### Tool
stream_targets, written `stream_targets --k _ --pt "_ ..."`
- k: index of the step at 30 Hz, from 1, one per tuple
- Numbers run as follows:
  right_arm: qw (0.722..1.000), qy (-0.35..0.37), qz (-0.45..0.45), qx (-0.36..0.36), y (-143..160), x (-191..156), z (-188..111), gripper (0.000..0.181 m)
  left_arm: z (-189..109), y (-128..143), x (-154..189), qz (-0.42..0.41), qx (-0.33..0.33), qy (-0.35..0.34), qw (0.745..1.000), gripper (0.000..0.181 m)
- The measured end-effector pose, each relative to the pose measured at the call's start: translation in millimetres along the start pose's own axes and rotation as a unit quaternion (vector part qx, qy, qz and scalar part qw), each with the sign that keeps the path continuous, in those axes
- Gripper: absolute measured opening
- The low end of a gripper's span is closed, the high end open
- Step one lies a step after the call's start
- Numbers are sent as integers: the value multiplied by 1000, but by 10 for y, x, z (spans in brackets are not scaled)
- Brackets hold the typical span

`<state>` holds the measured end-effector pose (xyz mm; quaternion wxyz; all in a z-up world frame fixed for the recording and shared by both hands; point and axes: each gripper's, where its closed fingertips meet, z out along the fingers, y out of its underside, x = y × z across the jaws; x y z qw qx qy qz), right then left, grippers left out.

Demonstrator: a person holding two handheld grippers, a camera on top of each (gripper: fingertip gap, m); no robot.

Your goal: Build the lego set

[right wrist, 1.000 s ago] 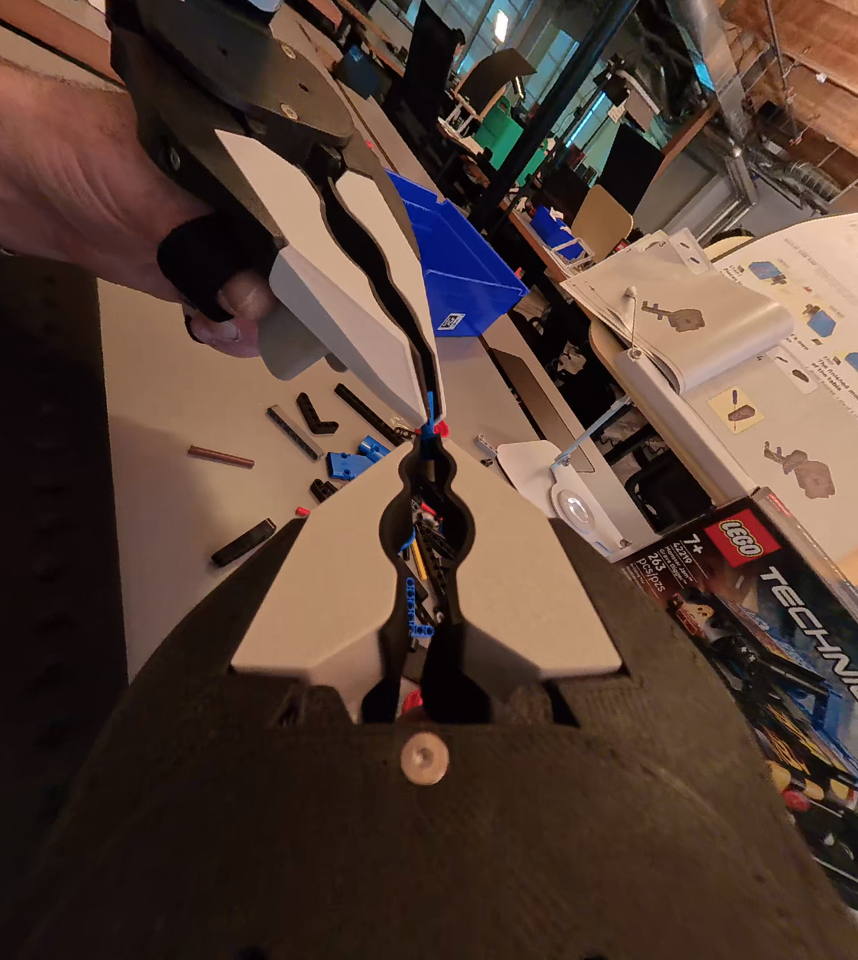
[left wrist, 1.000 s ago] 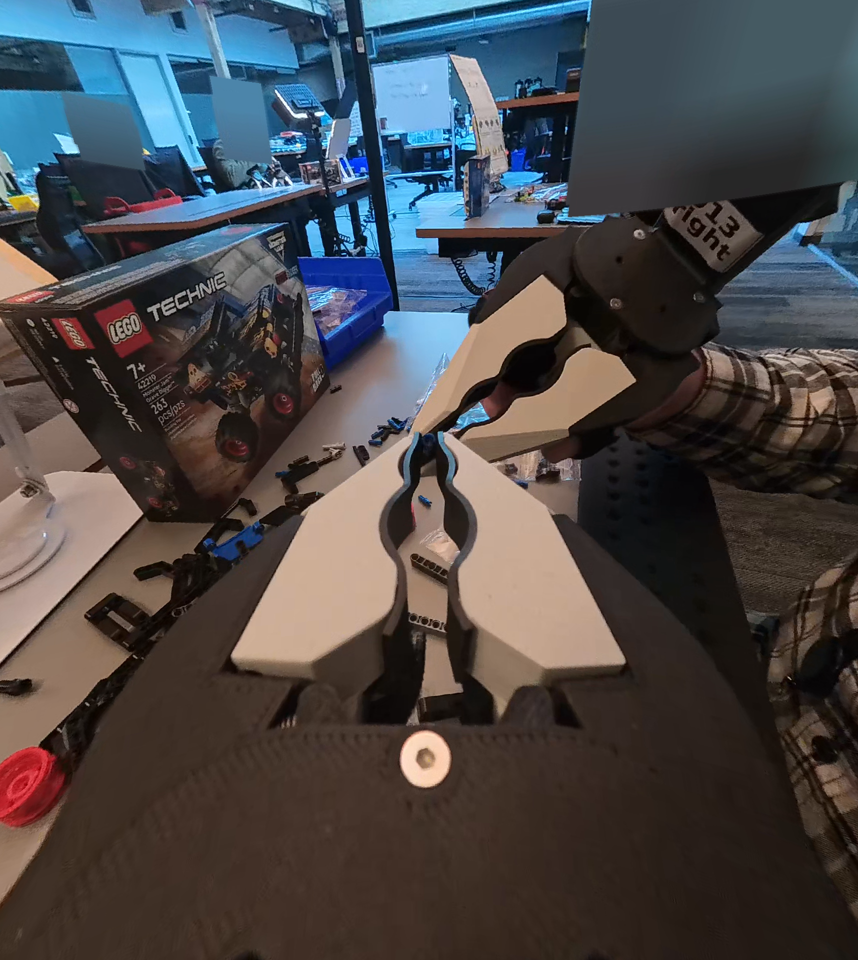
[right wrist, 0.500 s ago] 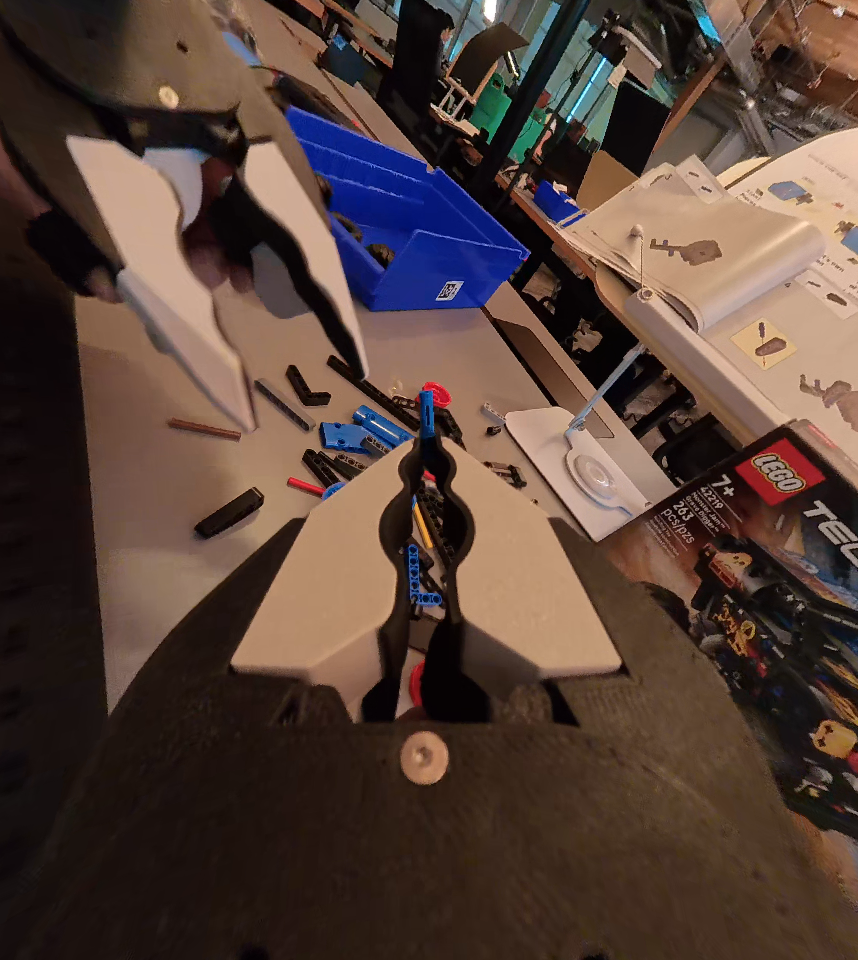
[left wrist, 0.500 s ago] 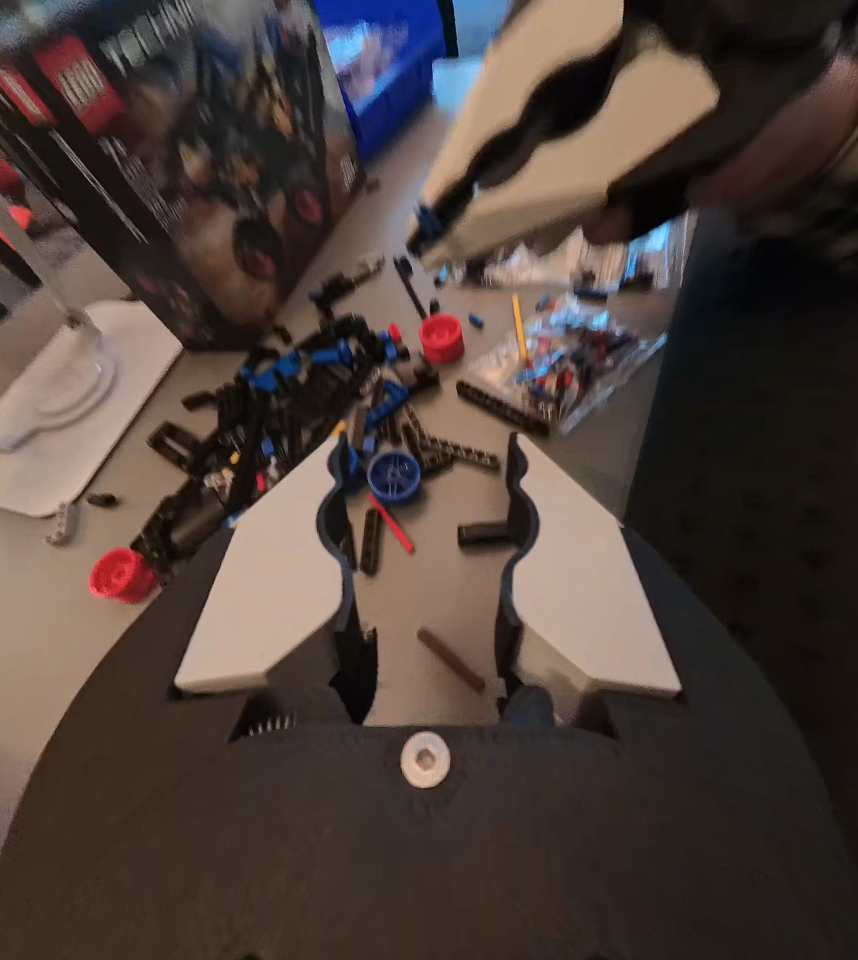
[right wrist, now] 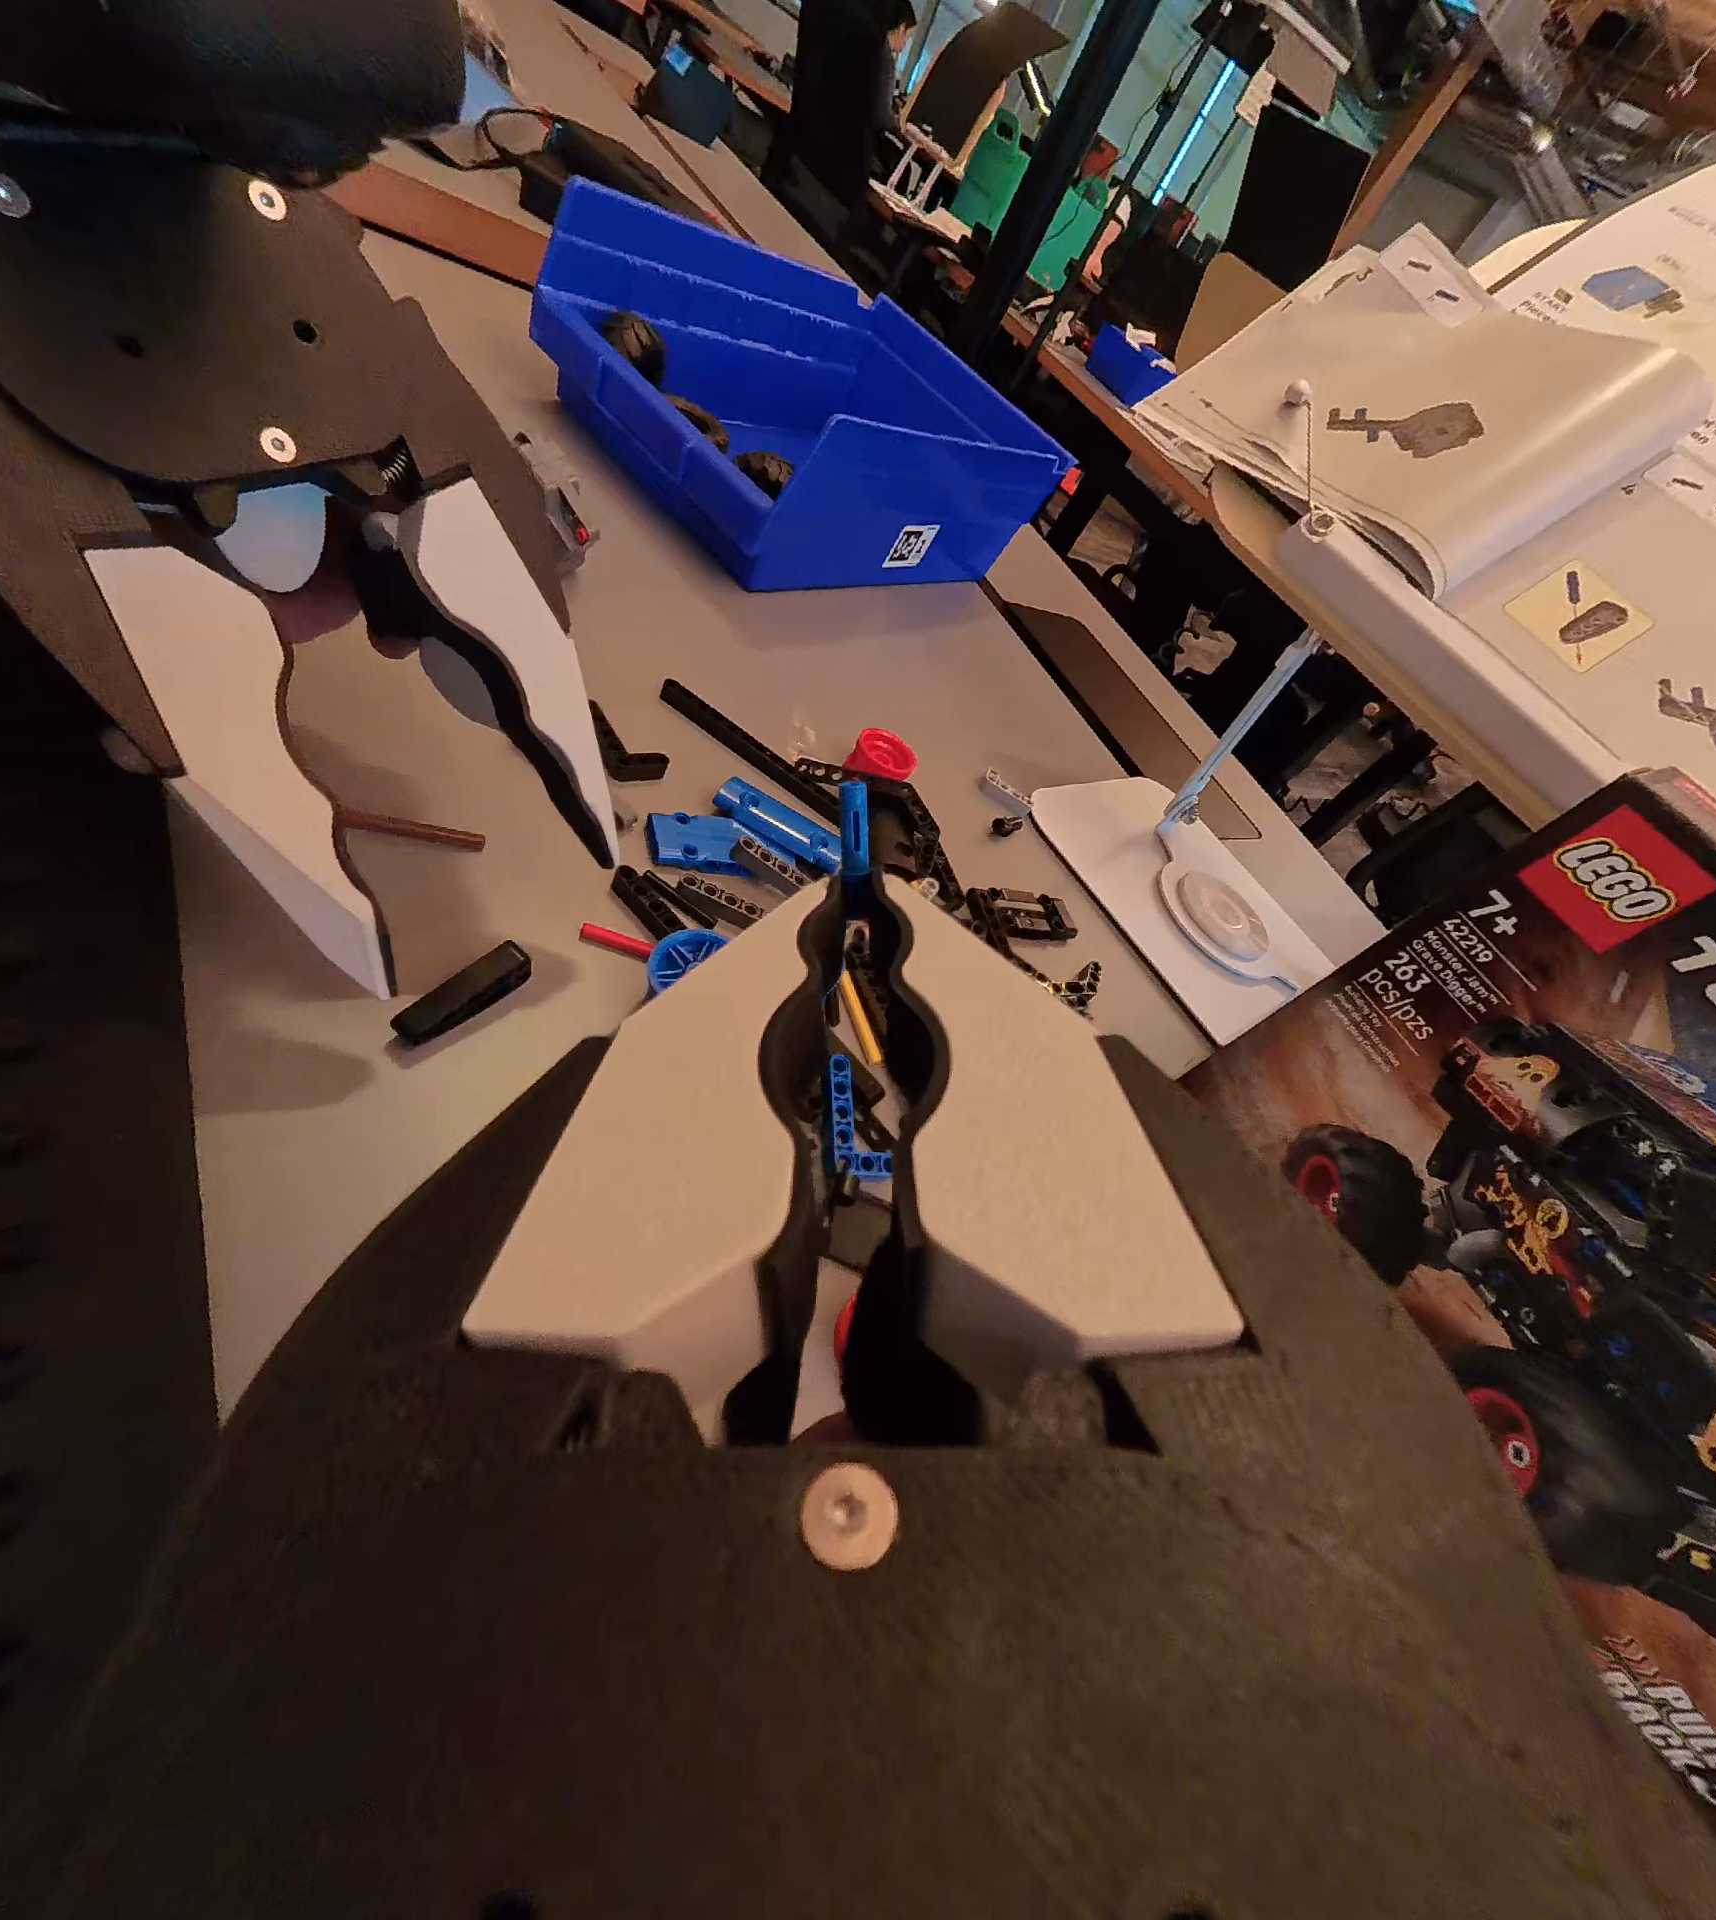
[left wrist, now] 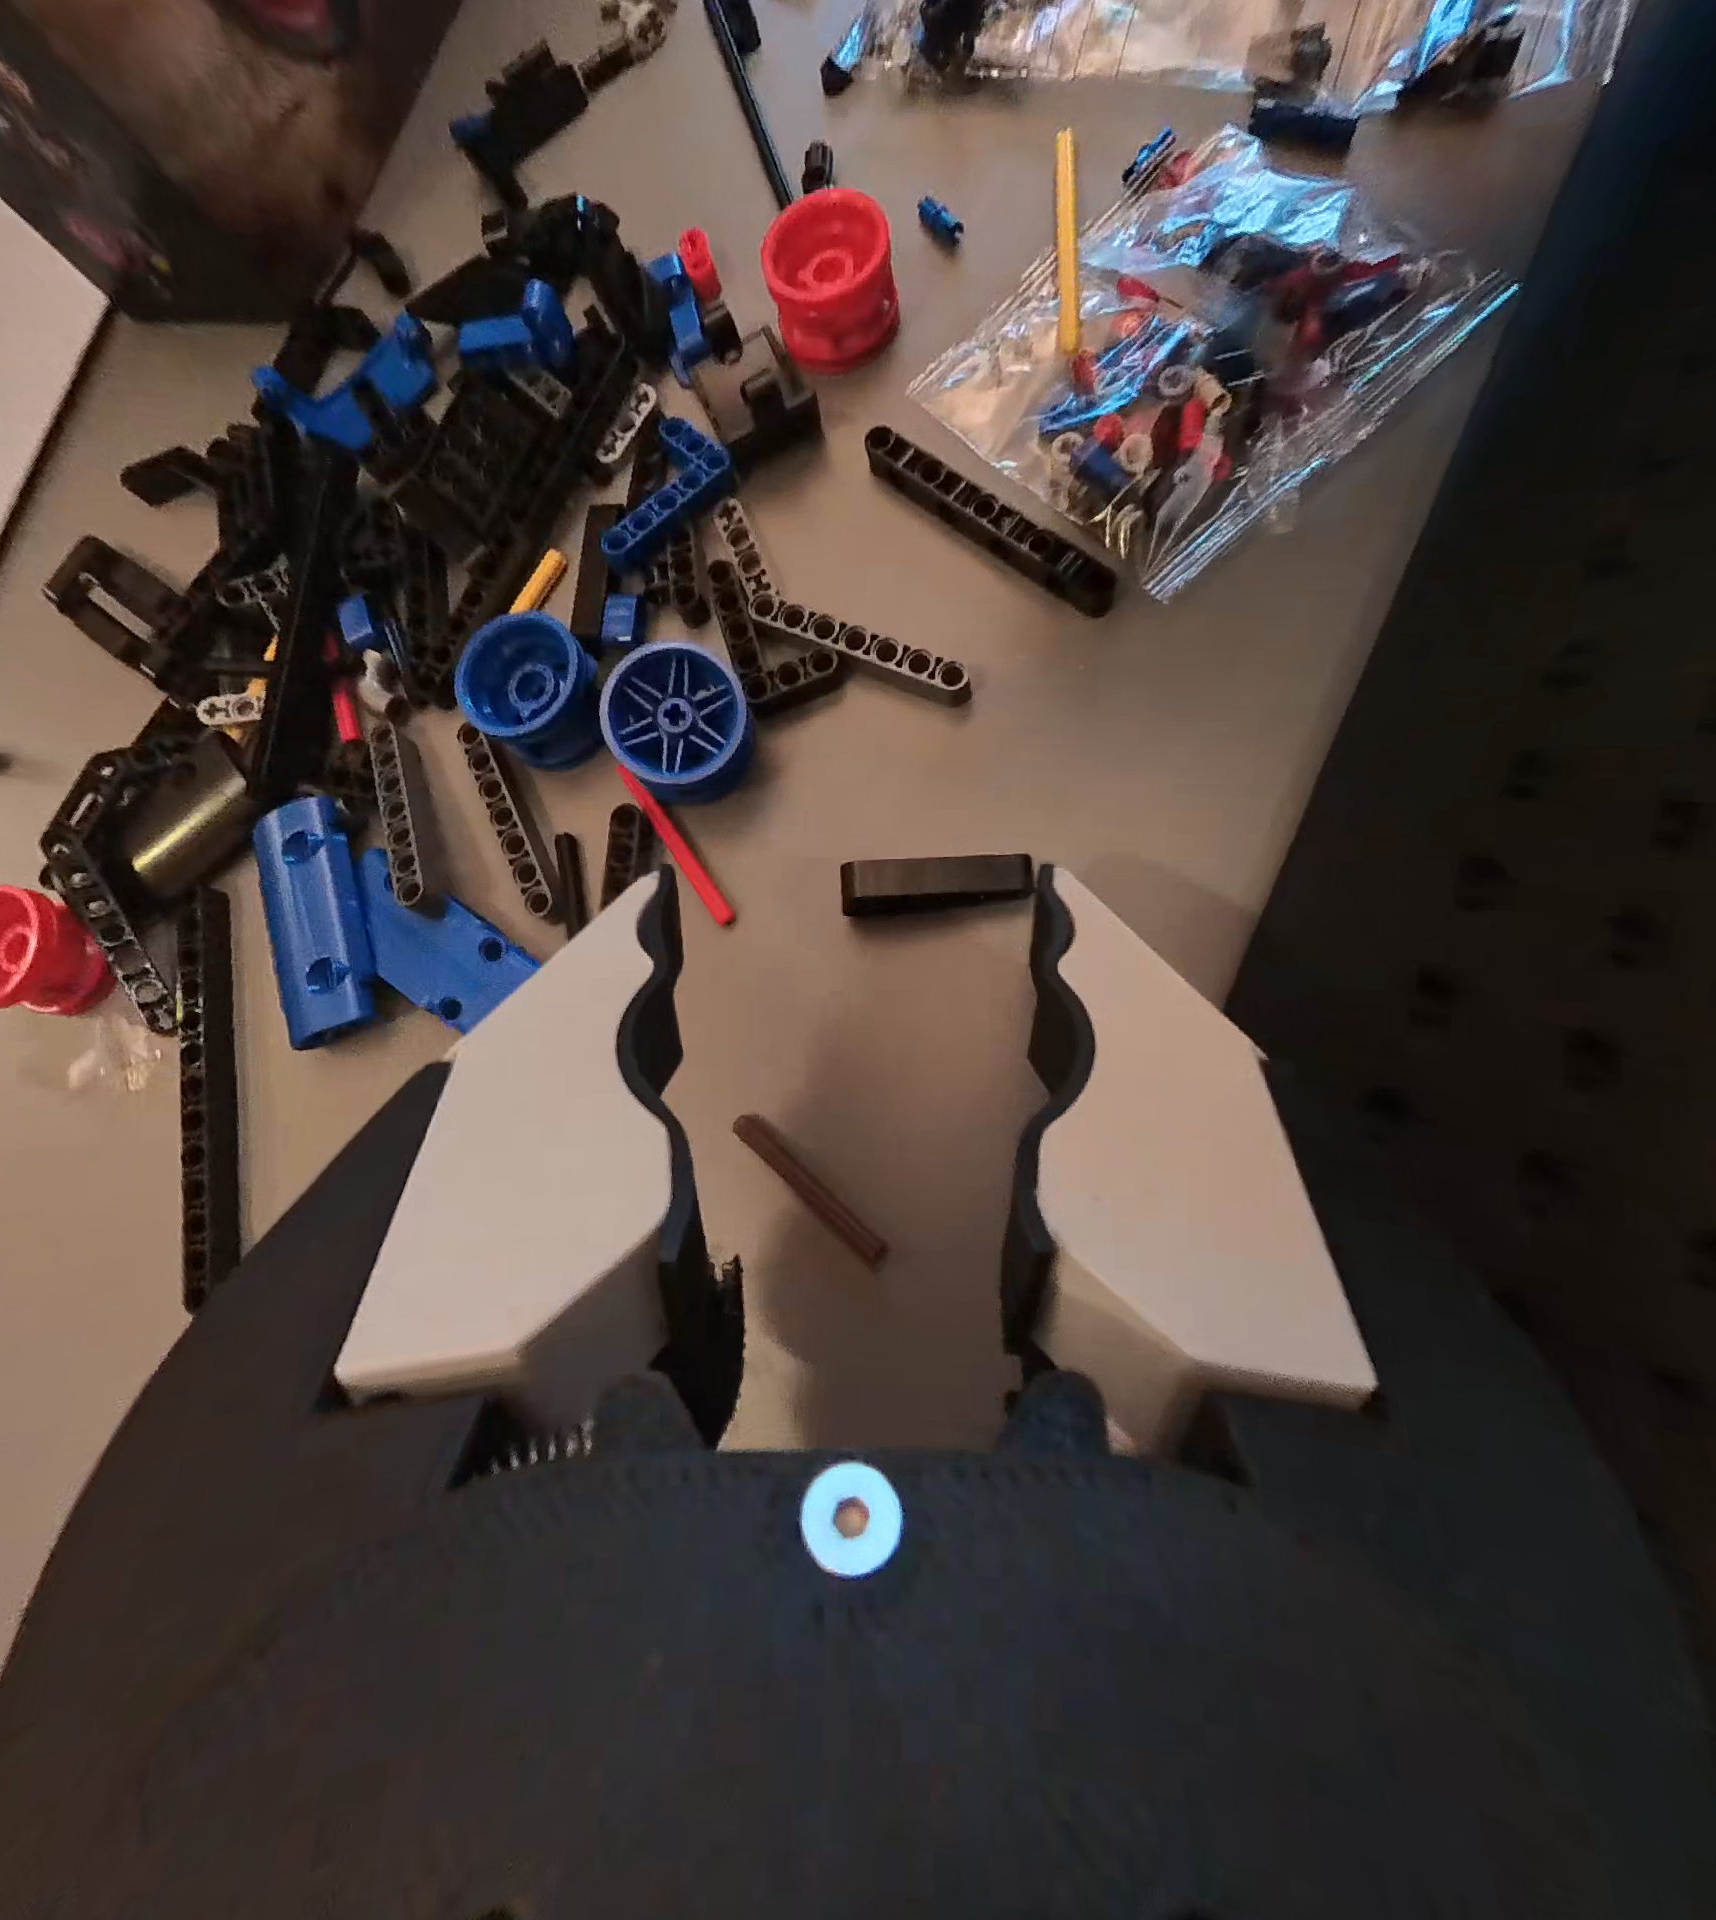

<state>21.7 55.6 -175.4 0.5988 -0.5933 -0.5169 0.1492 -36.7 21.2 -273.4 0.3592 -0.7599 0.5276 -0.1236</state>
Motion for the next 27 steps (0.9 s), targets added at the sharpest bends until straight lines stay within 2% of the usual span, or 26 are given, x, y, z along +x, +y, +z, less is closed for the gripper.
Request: stream_targets --k 5,11,17,24,27 --pt "1000 -9 0 -3 18 -35 15 1 53 28 82 -2 -15 0 1000 67" --pt "1000 -9 -1 -6 32 -38 15 1 148 53 125 12 -35 -11 999 60" --pt "1000 -12 -4 -7 36 -54 15 1 158 57 134 18 -33 -13 999 39" --pt "1000 -15 -6 -10 50 -64 18 1 159 51 126 30 -25 -17 999 38" --pt "1000 -16 -6 -10 54 -63 19 1 121 71 77 62 -53 -30 996 38"
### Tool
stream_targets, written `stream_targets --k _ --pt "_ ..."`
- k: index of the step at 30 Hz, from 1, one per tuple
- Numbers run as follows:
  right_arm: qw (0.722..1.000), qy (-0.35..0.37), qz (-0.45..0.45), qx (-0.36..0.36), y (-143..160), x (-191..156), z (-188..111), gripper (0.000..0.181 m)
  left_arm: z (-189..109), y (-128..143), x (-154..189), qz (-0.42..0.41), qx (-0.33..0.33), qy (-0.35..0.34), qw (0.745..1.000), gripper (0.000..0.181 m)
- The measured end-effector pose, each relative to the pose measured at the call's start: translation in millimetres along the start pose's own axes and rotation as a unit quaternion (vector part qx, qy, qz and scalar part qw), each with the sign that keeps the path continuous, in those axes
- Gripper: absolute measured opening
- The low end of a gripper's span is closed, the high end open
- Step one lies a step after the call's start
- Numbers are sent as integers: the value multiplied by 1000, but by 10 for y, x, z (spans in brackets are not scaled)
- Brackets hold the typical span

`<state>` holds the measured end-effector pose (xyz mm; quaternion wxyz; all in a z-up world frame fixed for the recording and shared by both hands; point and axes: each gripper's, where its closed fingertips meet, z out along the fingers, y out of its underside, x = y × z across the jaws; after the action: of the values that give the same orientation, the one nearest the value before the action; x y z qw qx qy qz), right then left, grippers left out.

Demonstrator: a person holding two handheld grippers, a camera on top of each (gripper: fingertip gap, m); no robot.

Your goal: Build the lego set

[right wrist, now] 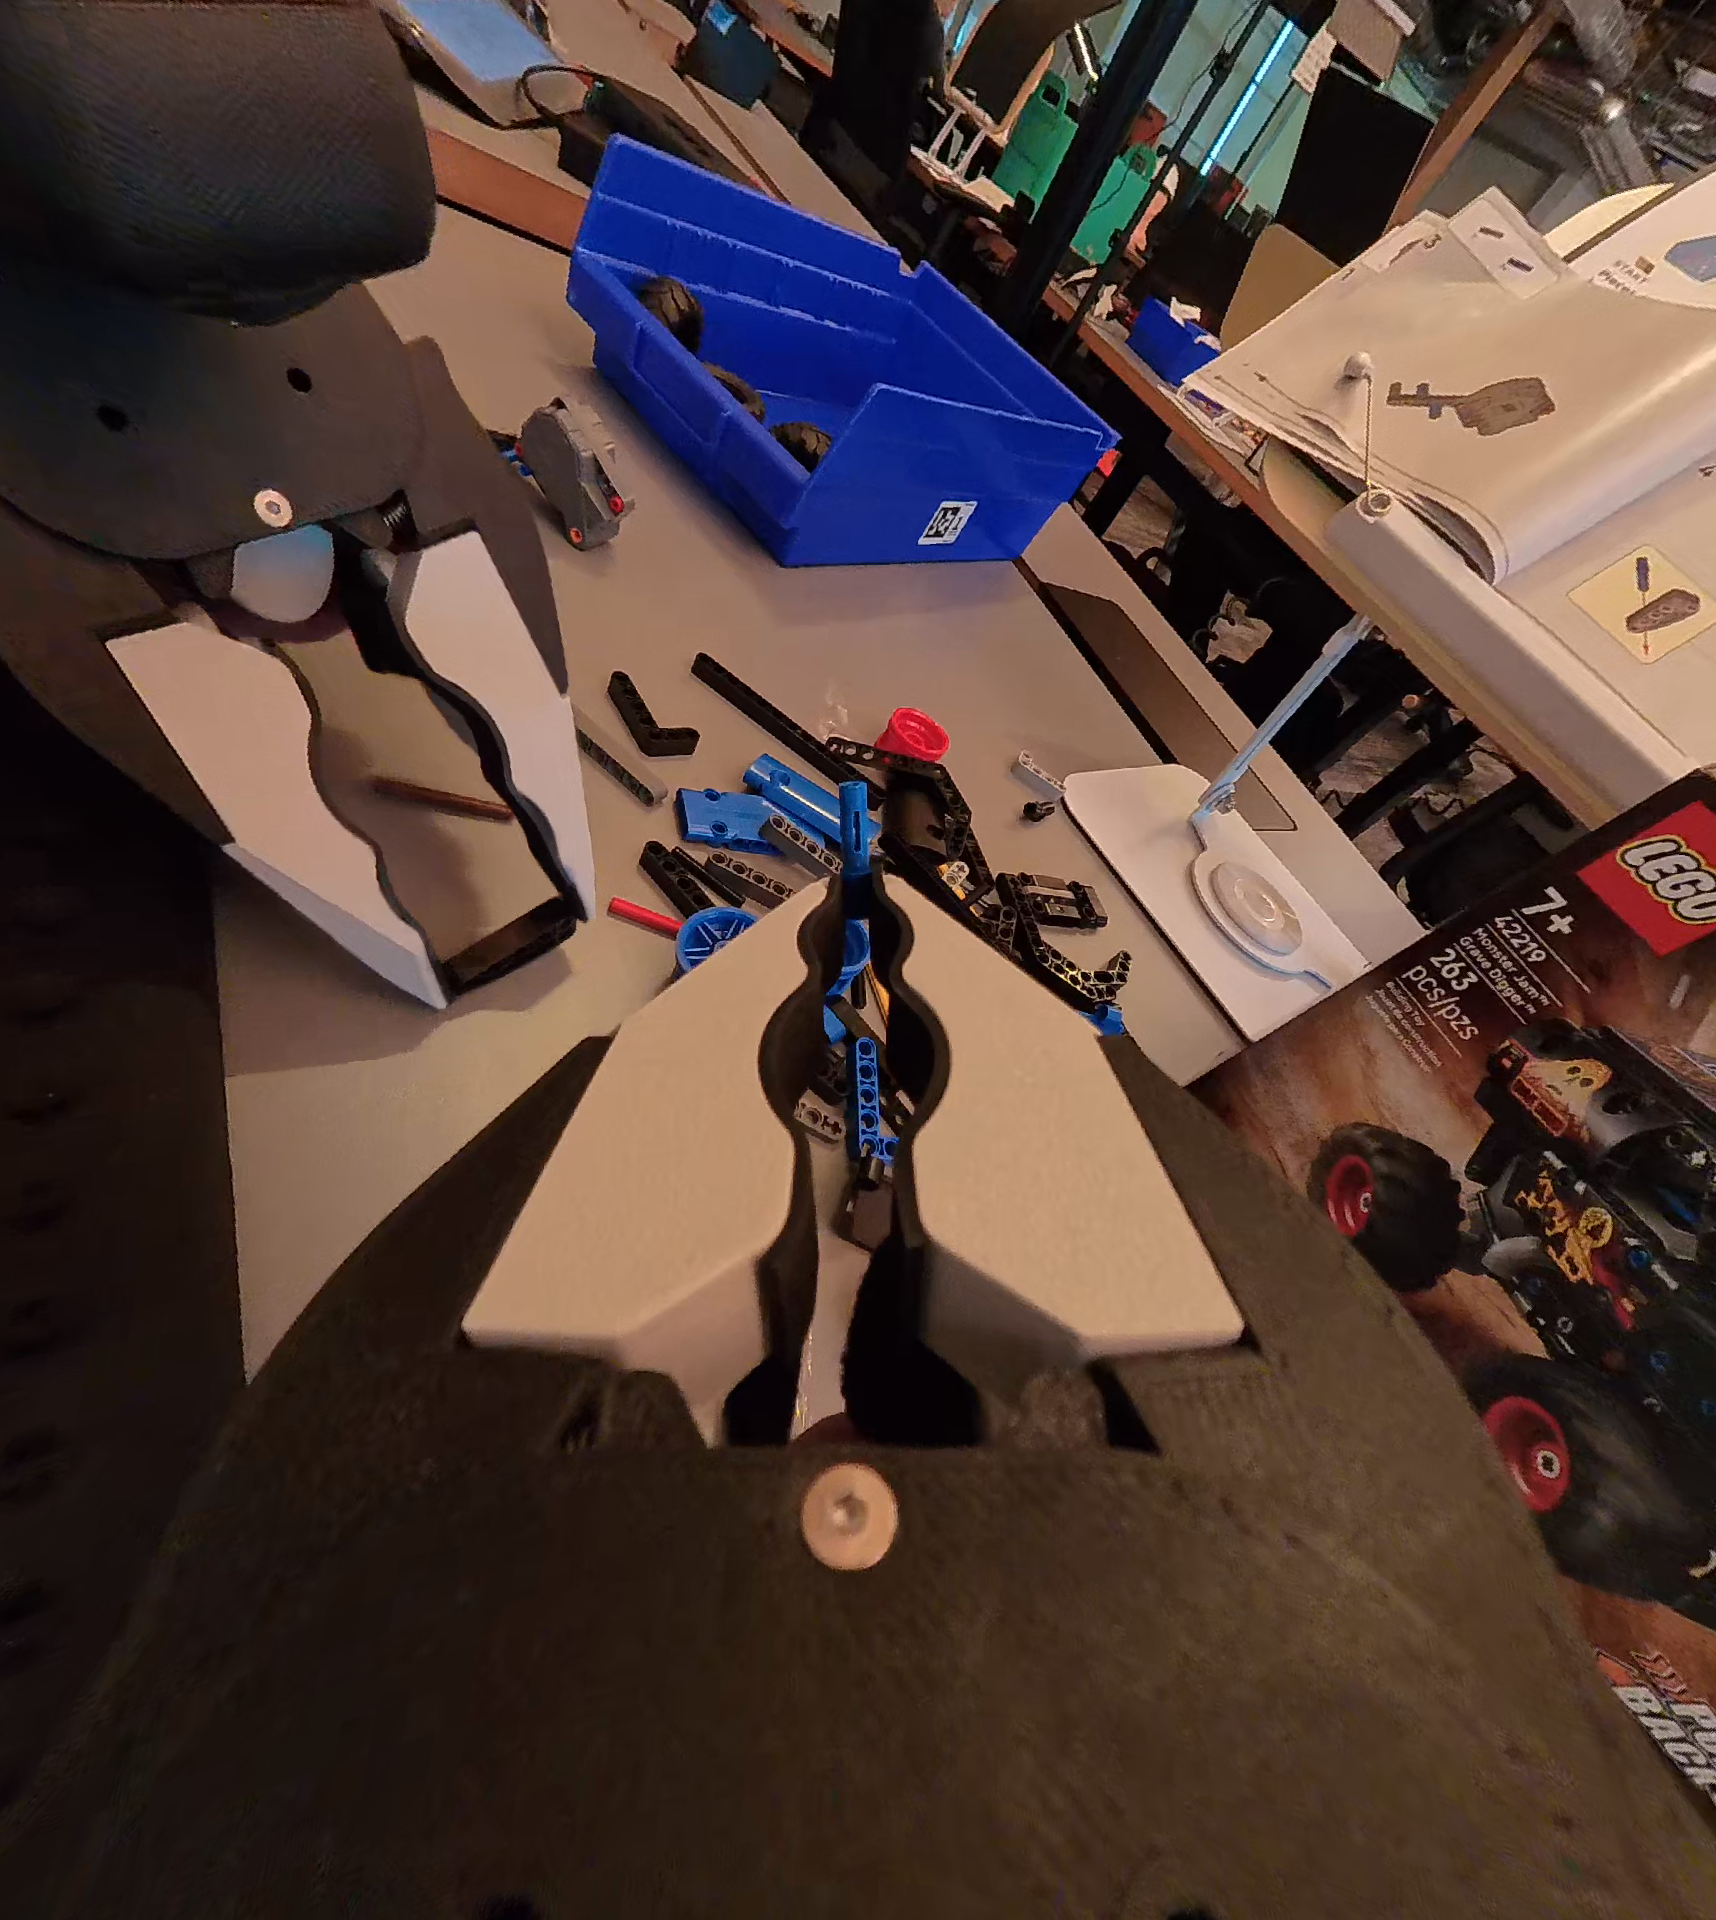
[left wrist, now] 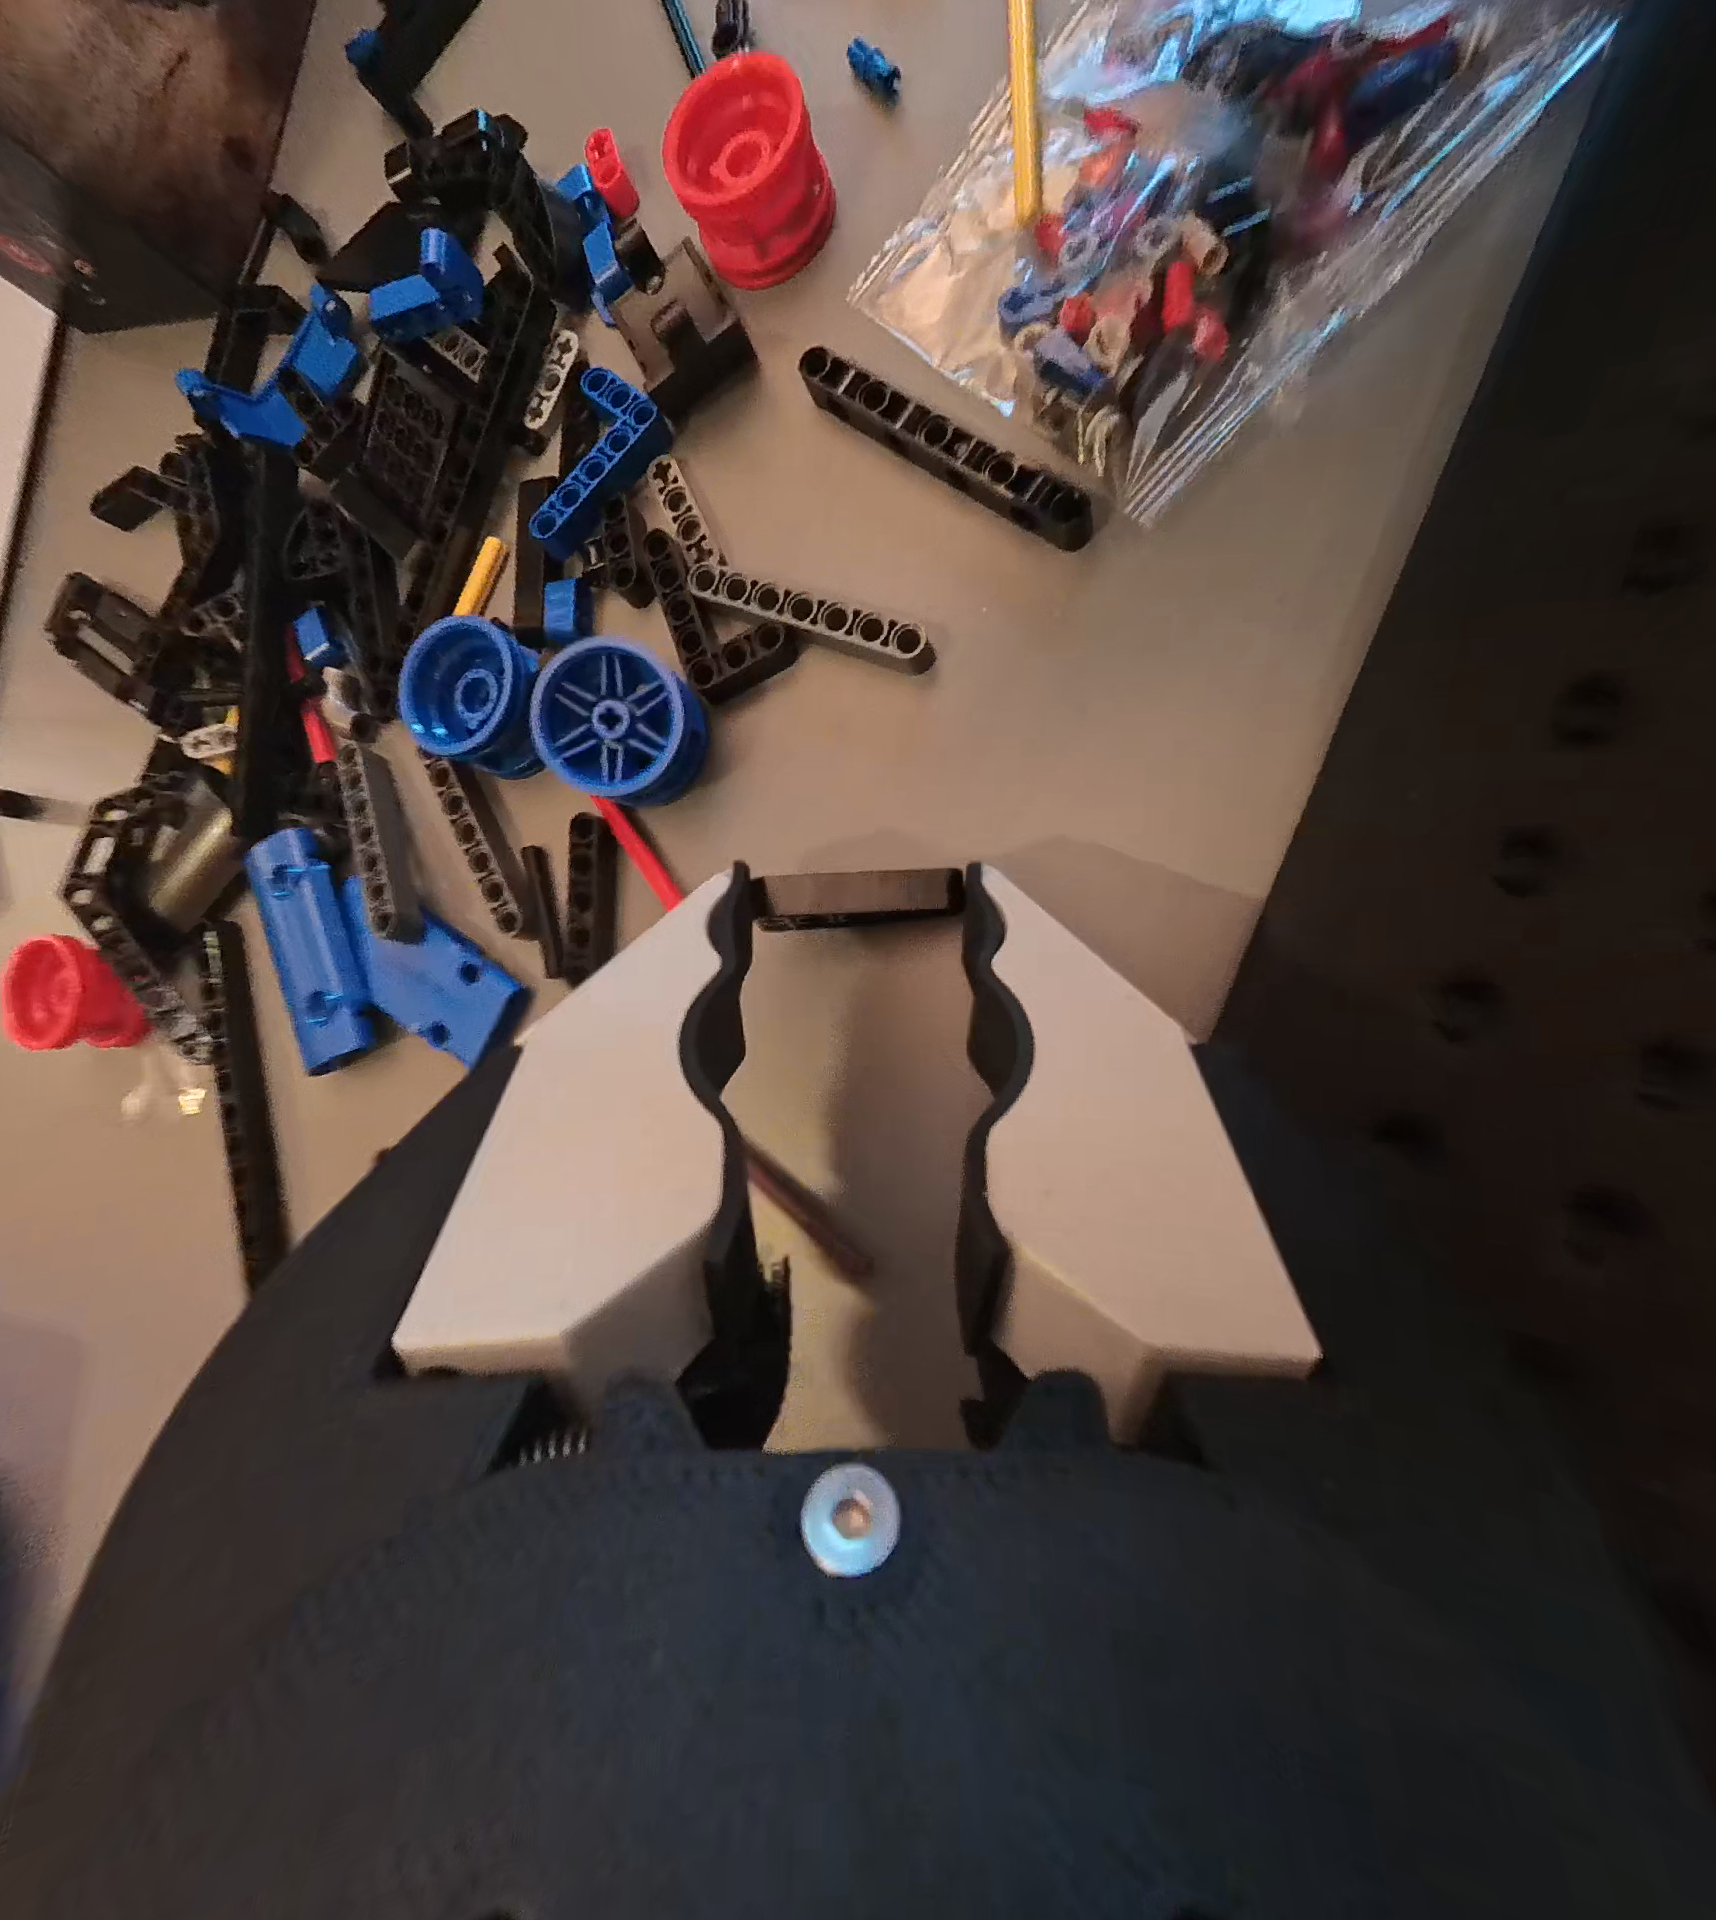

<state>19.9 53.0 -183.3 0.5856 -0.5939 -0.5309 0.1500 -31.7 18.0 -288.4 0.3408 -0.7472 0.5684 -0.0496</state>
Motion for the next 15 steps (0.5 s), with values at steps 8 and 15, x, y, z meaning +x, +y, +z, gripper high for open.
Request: stream_targets --k 8,15 --pt "1000 -9 -5 -9 36 -42 14 1 -173 -75 -143 57 -2 -6 998 38" --pt "997 -31 -56 -43 101 -241 95 1 -419 -333 -224 79 115 -61 988 38"
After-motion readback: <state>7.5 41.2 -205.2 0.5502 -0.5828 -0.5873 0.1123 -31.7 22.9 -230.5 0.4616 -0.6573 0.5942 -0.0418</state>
